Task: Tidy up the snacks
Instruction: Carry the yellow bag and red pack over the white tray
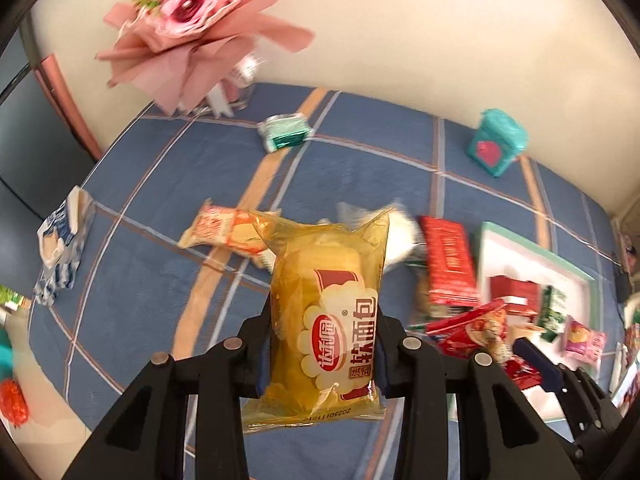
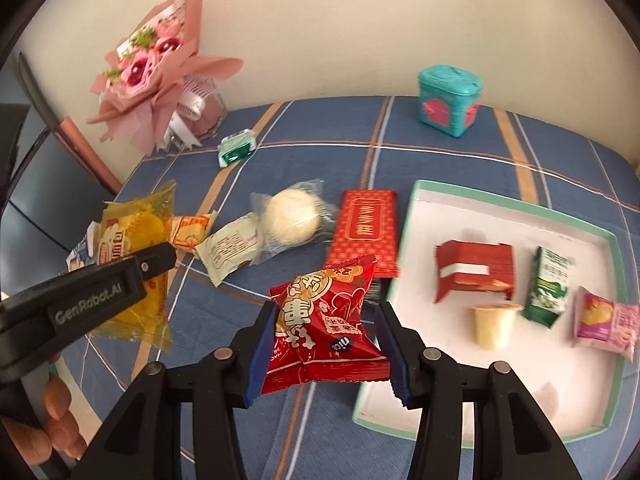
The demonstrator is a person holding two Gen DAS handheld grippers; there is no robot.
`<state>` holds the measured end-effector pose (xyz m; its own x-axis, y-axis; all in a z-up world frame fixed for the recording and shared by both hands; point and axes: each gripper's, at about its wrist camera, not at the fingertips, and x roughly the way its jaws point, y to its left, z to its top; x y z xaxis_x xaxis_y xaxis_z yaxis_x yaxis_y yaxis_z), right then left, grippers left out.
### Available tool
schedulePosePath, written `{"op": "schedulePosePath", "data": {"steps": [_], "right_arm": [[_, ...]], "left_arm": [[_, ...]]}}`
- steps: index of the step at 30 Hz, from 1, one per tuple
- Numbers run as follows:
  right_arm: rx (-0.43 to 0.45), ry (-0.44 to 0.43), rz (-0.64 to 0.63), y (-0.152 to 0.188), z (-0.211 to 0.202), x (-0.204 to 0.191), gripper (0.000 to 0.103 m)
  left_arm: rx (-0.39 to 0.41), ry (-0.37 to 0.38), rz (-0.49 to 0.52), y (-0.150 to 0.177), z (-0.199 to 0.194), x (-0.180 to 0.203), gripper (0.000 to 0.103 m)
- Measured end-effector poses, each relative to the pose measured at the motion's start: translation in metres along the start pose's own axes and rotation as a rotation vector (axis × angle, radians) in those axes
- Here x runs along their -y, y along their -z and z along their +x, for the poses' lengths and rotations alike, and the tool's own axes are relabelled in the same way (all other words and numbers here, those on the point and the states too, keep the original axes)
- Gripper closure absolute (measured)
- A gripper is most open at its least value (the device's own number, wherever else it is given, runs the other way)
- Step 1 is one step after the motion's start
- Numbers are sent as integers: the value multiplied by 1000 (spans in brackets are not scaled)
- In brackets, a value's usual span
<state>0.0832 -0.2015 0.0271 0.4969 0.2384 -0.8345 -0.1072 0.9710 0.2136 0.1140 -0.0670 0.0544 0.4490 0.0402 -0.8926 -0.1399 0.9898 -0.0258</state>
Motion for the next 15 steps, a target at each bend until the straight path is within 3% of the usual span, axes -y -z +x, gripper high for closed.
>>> {"op": "schedulePosePath", "data": {"steps": [15], "right_arm": [[6,69,210,7,-28,95,51]], "left_arm": [[-23,117,118,18,-11,73,63]]}}
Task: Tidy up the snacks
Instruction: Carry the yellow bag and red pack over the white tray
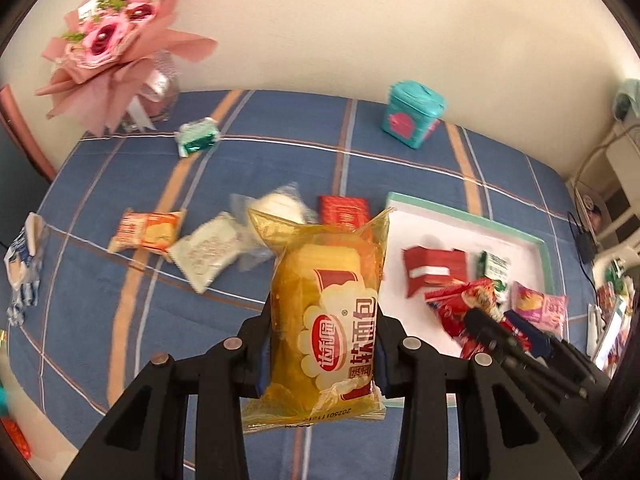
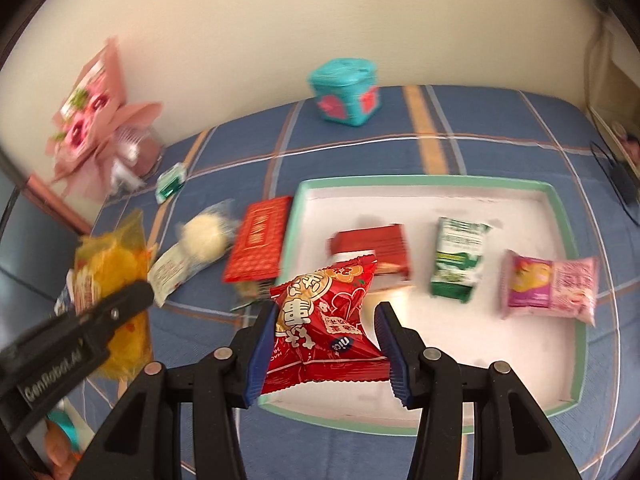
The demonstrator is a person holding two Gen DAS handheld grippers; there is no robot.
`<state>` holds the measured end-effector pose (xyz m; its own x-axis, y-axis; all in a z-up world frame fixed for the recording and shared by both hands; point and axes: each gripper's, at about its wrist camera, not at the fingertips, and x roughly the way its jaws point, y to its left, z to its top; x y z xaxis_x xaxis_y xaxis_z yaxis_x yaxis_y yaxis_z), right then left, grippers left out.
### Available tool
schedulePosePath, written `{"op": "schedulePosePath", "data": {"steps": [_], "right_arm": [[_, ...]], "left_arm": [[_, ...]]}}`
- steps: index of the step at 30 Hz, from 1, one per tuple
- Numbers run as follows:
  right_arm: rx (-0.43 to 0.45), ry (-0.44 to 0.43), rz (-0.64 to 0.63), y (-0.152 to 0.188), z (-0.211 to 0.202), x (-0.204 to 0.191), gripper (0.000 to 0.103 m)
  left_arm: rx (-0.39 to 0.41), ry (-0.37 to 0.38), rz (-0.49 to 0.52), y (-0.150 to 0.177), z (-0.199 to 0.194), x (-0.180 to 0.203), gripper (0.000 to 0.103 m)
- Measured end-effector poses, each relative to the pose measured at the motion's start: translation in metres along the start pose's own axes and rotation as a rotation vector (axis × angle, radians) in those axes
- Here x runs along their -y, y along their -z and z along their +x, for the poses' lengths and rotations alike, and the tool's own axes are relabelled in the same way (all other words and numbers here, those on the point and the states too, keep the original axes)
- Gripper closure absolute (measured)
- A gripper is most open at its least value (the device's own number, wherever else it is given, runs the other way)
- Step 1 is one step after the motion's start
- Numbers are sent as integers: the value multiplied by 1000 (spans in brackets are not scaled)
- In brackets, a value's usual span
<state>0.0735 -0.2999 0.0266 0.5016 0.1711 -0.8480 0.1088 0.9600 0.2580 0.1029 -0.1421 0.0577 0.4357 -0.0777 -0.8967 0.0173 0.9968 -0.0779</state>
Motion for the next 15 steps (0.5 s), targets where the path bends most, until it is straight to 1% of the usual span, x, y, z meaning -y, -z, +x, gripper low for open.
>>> {"op": "schedulePosePath", "data": {"steps": [7,12,15], "right_arm": [[0,57,106,-10,-11,47,51],[16,119,109,-15,-26,71,51],[25,134,136,-17,-31,85,51]], "left_arm": [[-22,30,68,6,8,33,63],[-32,62,92,7,11,50,63],[-34,84,103,0,15,62,63]]}}
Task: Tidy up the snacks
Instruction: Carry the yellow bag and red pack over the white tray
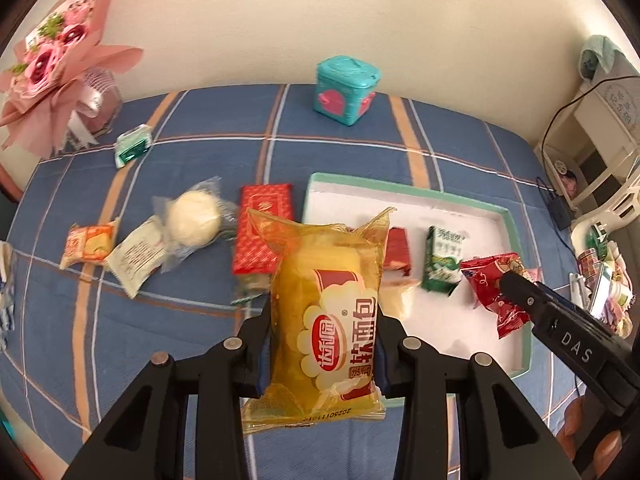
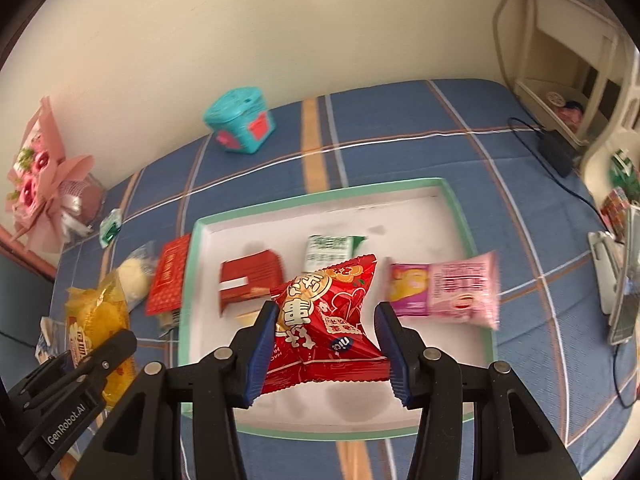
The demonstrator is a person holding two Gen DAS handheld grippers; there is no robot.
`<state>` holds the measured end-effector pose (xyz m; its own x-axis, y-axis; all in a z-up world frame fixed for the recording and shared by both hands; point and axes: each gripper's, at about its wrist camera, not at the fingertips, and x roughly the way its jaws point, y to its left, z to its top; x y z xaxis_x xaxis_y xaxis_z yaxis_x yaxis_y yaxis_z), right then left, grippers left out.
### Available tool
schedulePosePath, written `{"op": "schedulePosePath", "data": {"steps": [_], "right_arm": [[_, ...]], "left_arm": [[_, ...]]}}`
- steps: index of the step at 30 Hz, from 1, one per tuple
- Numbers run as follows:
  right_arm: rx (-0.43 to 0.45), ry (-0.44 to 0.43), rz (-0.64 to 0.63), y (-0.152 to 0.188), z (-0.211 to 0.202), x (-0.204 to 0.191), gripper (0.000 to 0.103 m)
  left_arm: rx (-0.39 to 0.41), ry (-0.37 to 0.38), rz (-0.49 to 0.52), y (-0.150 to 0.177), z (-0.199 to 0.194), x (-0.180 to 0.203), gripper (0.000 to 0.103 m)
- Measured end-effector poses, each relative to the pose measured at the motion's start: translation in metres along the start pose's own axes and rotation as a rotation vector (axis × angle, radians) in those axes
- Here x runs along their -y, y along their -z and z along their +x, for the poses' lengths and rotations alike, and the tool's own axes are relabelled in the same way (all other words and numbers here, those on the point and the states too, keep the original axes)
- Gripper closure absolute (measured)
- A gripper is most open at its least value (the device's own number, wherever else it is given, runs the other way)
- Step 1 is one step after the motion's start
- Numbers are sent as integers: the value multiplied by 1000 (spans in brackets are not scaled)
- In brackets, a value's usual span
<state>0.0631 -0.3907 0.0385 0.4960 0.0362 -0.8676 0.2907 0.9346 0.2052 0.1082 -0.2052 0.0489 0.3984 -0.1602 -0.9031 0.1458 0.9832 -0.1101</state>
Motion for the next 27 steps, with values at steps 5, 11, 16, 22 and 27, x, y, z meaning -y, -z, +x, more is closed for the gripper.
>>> {"op": "schedulePosePath", "data": {"steps": [5,11,16,22,27], "right_arm": [[12,-24,22,-14,9,12,51],[28,-10,42,-40,19,22,51],[42,6,41,-37,20,25,51],[46,29,63,-32,29,35,51],[43,53,90,-34,39,41,51]], "left_arm": [[8,-24,74,-31,20,26,63],[-25,13,106,-50,42,47,63],[2,23,137,-41,41,60,63],[27,28,169,-41,46,70,63],[11,55,165,-42,62,78,63]]}}
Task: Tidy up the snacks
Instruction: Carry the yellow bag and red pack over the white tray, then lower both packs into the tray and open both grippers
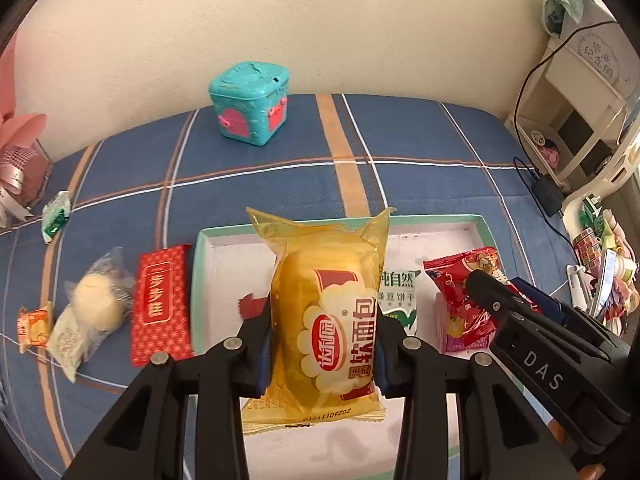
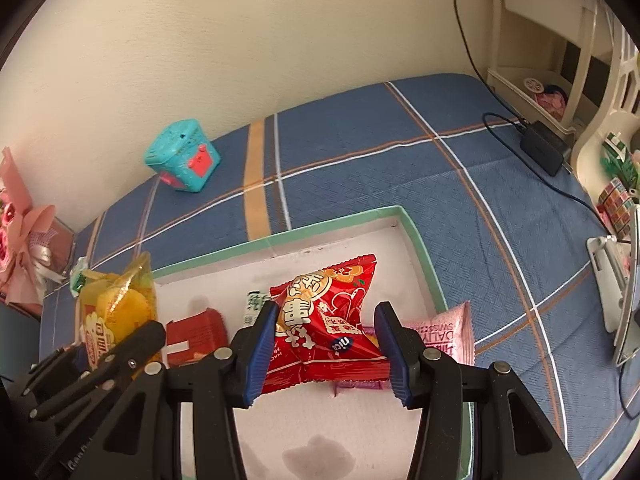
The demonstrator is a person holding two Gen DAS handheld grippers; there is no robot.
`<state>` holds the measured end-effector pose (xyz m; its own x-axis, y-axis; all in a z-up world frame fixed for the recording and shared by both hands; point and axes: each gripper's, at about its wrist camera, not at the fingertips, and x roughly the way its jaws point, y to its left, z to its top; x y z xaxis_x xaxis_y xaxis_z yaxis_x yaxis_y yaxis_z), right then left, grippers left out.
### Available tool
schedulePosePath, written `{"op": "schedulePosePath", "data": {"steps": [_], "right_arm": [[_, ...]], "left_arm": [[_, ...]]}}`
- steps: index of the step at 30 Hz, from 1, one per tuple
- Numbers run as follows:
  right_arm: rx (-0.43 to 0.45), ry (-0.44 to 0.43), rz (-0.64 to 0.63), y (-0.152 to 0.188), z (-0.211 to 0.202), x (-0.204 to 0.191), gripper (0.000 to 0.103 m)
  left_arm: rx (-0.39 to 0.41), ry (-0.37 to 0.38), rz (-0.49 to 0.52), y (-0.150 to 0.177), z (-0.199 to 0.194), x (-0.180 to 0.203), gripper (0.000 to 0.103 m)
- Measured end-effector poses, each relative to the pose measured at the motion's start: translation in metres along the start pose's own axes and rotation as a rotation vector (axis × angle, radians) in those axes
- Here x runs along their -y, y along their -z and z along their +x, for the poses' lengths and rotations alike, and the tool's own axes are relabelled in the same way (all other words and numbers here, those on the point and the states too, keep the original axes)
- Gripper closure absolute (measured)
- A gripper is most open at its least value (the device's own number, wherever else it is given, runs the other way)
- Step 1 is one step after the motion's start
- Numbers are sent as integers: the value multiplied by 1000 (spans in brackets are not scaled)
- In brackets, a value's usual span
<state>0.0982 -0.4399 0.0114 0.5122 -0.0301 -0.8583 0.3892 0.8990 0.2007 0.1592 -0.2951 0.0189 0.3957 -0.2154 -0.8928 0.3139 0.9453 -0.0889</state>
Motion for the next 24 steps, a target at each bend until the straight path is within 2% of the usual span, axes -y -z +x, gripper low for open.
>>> {"op": "schedulePosePath", "data": {"steps": [17,24], "right_arm": [[32,47,-2,-18,17,2,51],[-27,39,11,-14,39,6,51]], "left_arm": [[-7,-8,58,-5,40,22,63],[-51,-27,66,-1,60,24,63]]}}
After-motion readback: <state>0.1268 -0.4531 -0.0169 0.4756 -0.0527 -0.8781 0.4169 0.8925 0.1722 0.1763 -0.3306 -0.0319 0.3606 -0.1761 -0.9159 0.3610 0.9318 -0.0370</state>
